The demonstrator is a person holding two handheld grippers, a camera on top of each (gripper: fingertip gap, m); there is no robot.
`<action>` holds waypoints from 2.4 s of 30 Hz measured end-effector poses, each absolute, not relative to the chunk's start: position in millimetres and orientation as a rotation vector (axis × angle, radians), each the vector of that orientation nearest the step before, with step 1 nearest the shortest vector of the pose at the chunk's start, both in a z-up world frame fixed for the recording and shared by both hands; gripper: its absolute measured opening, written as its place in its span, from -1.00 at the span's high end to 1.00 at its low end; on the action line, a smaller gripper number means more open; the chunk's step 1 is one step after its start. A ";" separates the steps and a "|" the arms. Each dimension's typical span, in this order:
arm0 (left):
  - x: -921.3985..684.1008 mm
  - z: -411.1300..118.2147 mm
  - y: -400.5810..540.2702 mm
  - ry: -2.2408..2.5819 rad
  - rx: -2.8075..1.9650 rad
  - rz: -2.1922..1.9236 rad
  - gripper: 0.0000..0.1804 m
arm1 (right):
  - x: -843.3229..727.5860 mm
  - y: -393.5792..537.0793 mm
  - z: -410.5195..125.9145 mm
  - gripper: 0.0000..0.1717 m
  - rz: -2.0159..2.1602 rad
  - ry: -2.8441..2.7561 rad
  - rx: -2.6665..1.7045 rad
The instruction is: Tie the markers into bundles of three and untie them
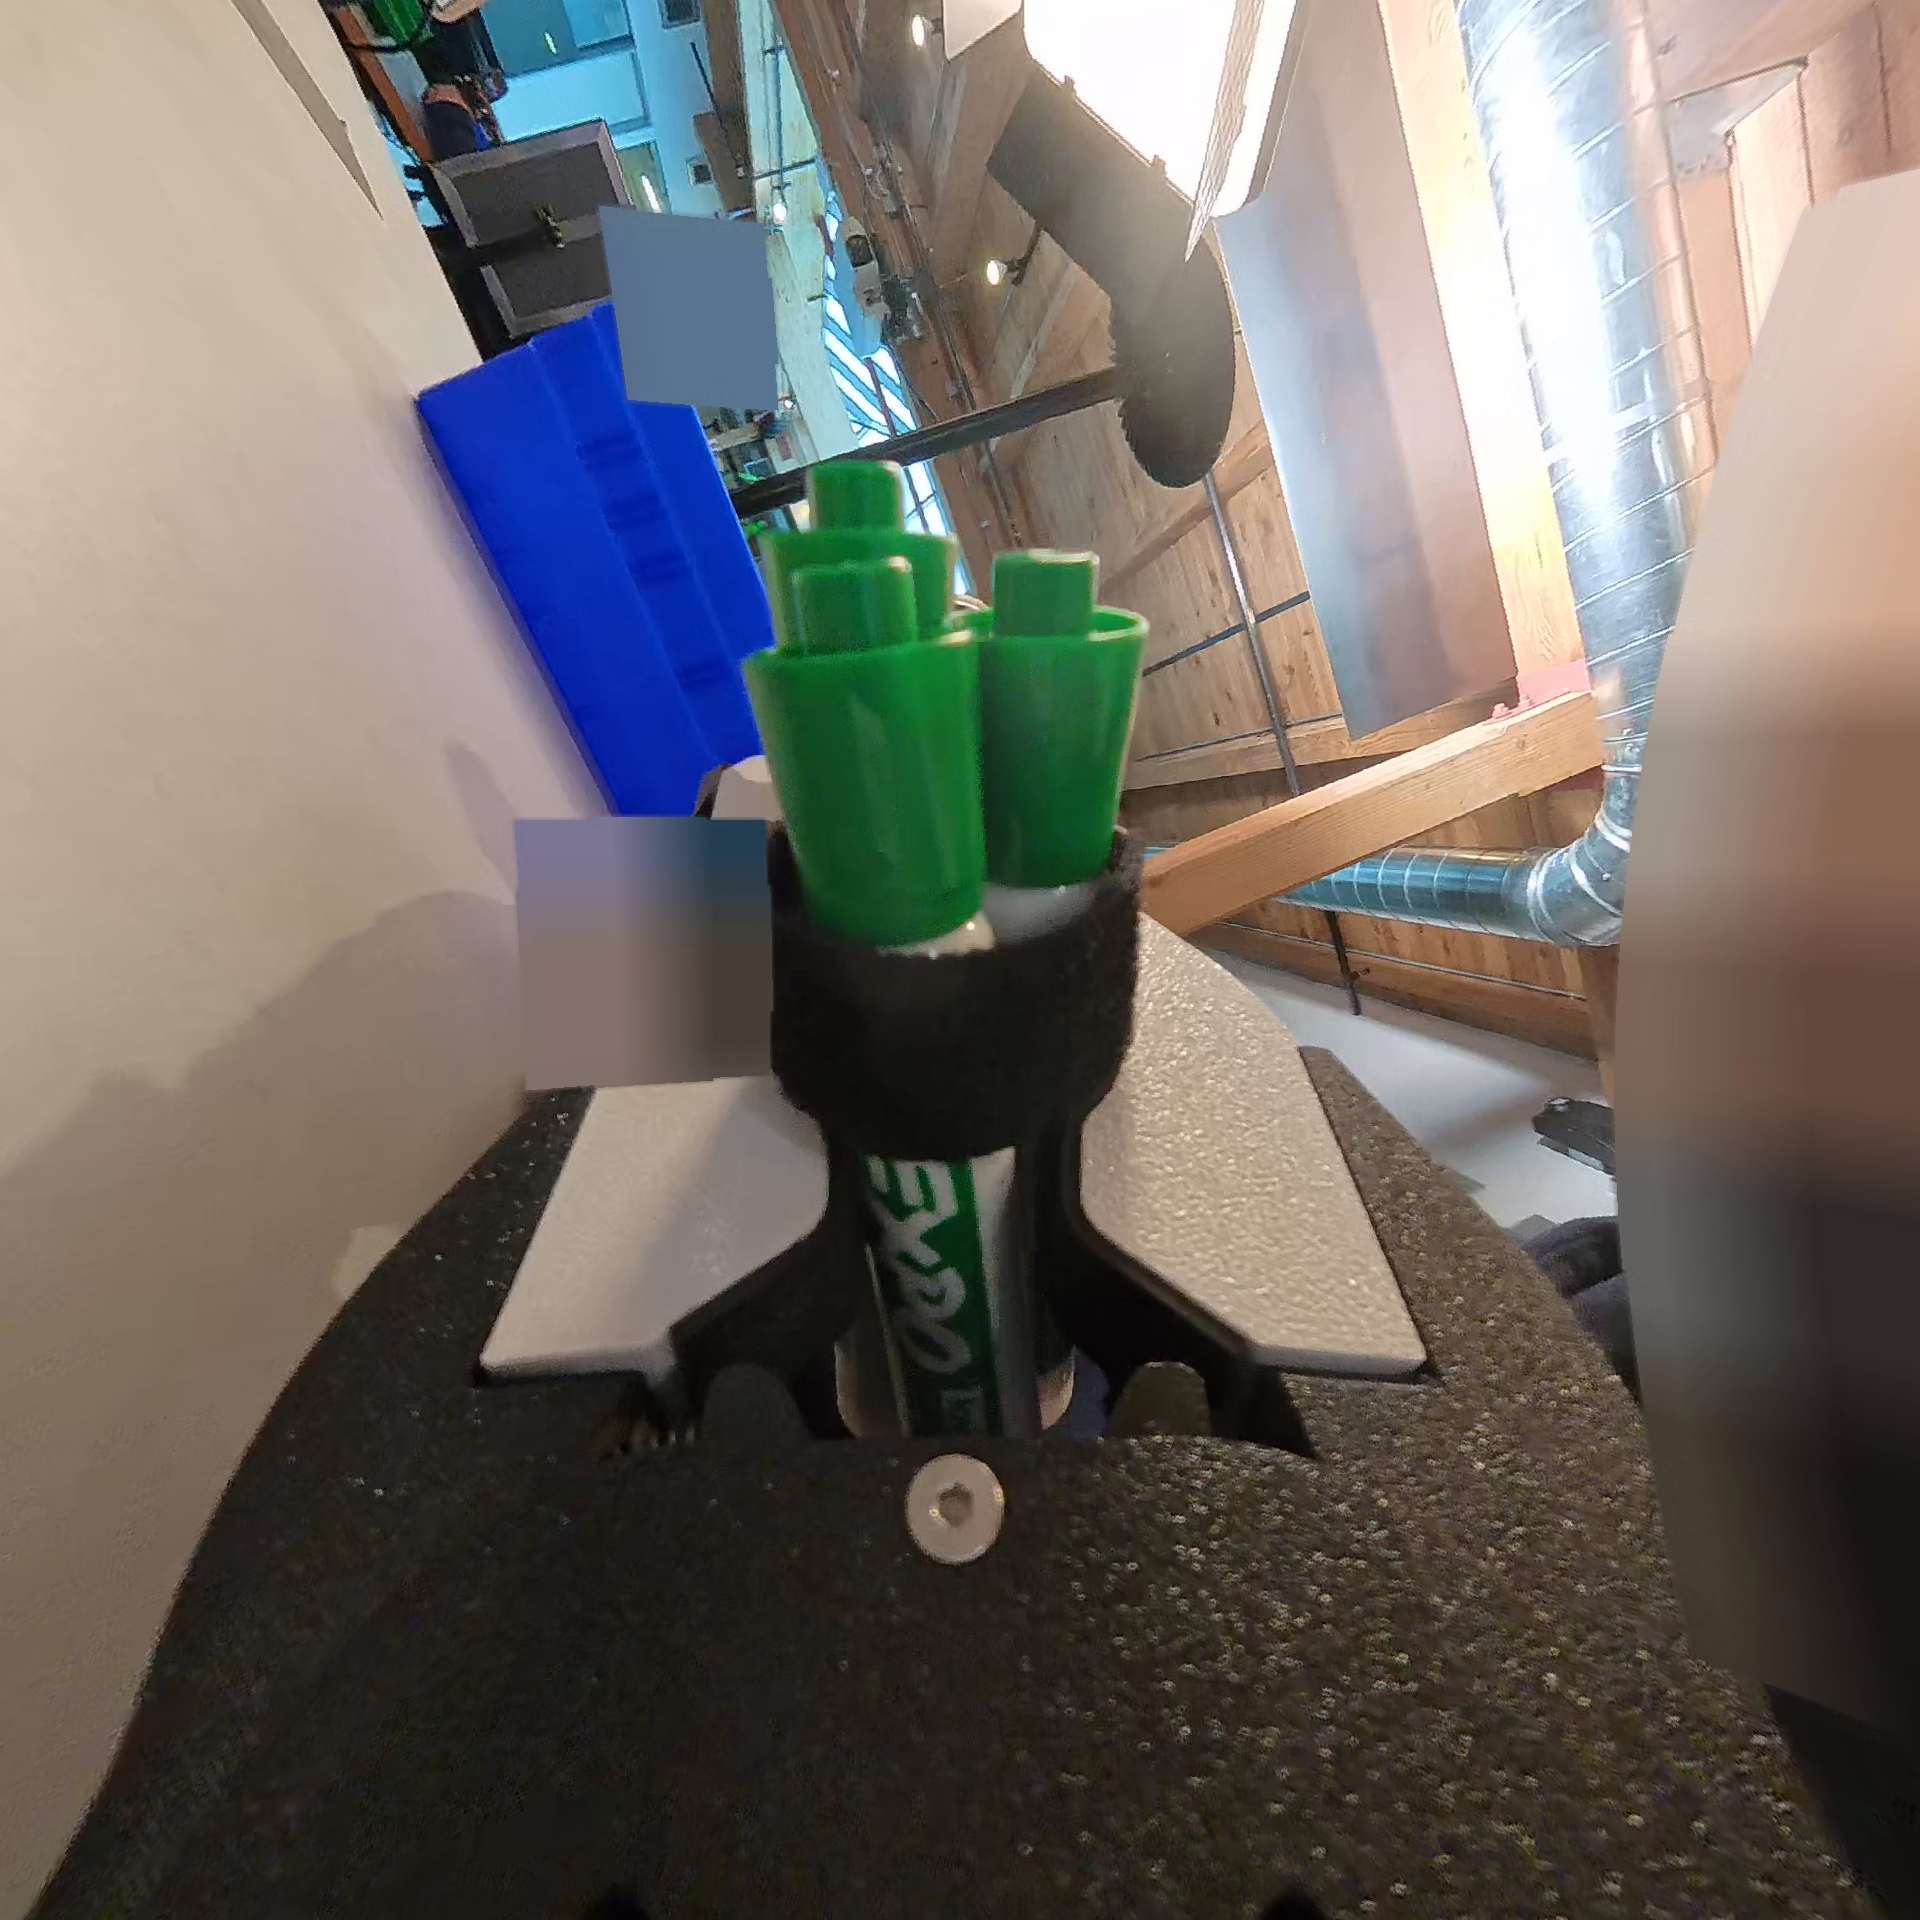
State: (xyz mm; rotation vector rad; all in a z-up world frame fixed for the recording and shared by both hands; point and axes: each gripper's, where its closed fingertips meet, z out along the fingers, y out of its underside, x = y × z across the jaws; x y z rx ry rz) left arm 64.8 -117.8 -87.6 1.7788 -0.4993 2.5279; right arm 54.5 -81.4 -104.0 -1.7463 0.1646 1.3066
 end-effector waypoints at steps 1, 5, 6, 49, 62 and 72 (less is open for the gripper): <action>65.0 -88.5 -117.5 -0.521 1.803 2.524 0.52 | 58.7 -81.1 -103.2 0.92 1.299 0.176 -1.739; 66.0 -92.4 -119.9 -0.593 1.870 2.484 0.52 | 74.0 -81.0 -98.2 0.90 1.221 0.168 -1.730; 66.3 -93.4 -121.2 -0.605 1.877 2.470 0.52 | 75.5 -81.5 -95.6 0.88 1.202 0.144 -1.734; 58.2 -120.2 -142.6 -0.854 2.084 2.063 0.52 | 22.7 -101.1 -104.4 0.87 1.371 -0.768 -2.018; 55.8 -117.1 -139.7 -0.809 2.070 2.108 0.53 | 24.4 -103.2 -106.8 0.98 1.416 -0.782 -2.043; 52.5 -117.7 -135.9 -0.816 2.097 2.125 0.55 | 28.8 -102.2 -106.2 0.98 1.407 -0.766 -2.055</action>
